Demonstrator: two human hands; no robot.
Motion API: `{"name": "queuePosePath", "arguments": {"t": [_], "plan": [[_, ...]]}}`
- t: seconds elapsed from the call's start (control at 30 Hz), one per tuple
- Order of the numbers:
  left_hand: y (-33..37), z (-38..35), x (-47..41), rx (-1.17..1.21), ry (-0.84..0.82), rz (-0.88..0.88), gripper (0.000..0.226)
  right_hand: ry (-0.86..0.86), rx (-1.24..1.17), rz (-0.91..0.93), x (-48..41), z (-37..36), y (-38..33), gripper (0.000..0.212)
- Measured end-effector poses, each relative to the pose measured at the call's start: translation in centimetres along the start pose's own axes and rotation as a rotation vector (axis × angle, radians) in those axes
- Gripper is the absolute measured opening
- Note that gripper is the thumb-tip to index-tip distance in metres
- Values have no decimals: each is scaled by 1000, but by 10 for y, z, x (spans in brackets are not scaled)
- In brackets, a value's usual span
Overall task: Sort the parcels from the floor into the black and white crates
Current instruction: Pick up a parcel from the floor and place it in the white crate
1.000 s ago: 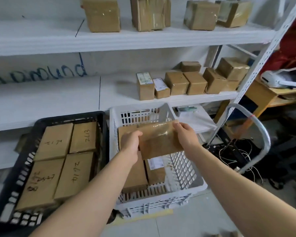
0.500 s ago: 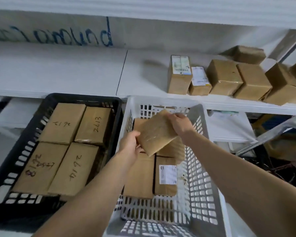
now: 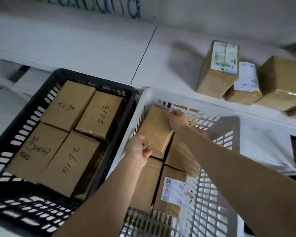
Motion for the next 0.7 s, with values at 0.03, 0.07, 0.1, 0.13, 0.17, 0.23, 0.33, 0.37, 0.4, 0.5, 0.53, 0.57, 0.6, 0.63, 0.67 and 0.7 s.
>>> {"name": "queuePosePath", "arguments": {"t": [0.03, 0.07, 0.1, 0.13, 0.17, 0.23, 0.33, 0.37, 0.4, 0.5, 0.53, 0.57, 0.6, 0.63, 0.67, 0.7], "plan": [[0, -2, -1, 10, -2, 3, 28, 1, 11, 0, -4, -2, 3, 38], [0, -5, -2, 22, -6, 8, 28, 5, 19, -2, -7, -4, 6, 39], [-1, -8, -3, 40, -16, 13, 28, 16, 17, -5, -9, -4, 10, 41], [0, -11, -5, 56, -29, 15, 27, 32, 5, -11, -10, -3, 14, 44], [1, -12, -6, 65, -38, 14, 26, 41, -12, -16, -12, -3, 16, 48], [3, -13, -10, 67, -42, 12, 21, 50, -68, -29, -14, -3, 21, 52], [4, -13, -13, 43, -40, 22, 8, 43, -119, -66, -14, -5, 24, 42], [3, -13, -14, 29, -40, 26, 8, 36, -123, -74, -14, -5, 24, 39], [3, -13, -14, 18, -40, 32, 9, 37, -129, -77, -13, -4, 23, 39], [4, -13, -9, -33, -39, 41, 8, 73, -137, -50, -10, 7, 16, 40], [5, -13, -6, -48, -42, 41, 8, 93, -140, -36, -7, 12, 12, 38], [7, -13, -3, -66, -45, 42, 8, 118, -151, -20, -1, 19, 8, 36], [8, -14, 1, -91, -51, 42, 9, 149, -172, -4, 5, 26, 3, 33], [11, -16, 5, -123, -67, 38, 9, 180, -206, 11, 14, 33, -3, 29], [14, -21, 10, -162, -98, 26, 9, 210, -249, 27, 23, 39, -10, 27], [19, -27, 17, -204, -139, 5, 11, 238, -292, 47, 33, 45, -16, 29]]}}
Point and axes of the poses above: each hand's wrist, its own x-axis away from the middle knuckle, its own z-axis out of the back of the hand, y = z × x, the point moved 10 cm from there along -x, towards the middle knuckle, and after that the axes turned 7 degrees about z, right-handed, at the moved point
